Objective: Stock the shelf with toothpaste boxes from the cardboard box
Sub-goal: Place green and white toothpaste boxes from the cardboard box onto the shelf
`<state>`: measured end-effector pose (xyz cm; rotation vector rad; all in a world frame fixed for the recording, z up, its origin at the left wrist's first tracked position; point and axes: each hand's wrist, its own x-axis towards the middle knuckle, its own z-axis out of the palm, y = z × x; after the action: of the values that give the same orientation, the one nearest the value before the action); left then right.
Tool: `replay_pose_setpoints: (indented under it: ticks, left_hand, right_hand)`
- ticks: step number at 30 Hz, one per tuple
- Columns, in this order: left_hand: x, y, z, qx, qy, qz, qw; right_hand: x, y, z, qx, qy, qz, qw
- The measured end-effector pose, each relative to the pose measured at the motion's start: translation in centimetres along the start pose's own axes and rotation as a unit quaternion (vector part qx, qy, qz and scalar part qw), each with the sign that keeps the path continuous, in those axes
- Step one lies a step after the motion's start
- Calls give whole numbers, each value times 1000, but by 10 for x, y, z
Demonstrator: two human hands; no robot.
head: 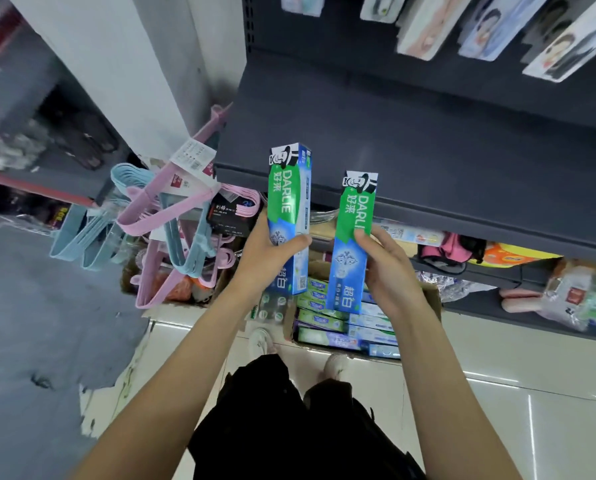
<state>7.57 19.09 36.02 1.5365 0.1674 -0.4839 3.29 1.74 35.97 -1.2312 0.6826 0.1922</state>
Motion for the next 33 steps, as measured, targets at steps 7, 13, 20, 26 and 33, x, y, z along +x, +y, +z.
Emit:
replay_pose_setpoints:
  ticks: [7,13,20,26,33]
  left_hand:
    - [42,9,-56,106,34,47,993]
    - [103,25,-114,112,137,50,983]
    - [162,25,-113,-74,154,-29,985]
    - [204,28,-82,-175,186,-13,967]
    - [230,42,-38,73,139,58,986]
  right_hand:
    - [58,-52,53,-556,65,-287,777]
    - [213,-105,122,-720,34,-402,565]
    - [330,-116,163,-707,121,-366,593]
    - [259,-93,158,-497,41,-404,767]
    - [221,-91,121,-513,-61,-386,765]
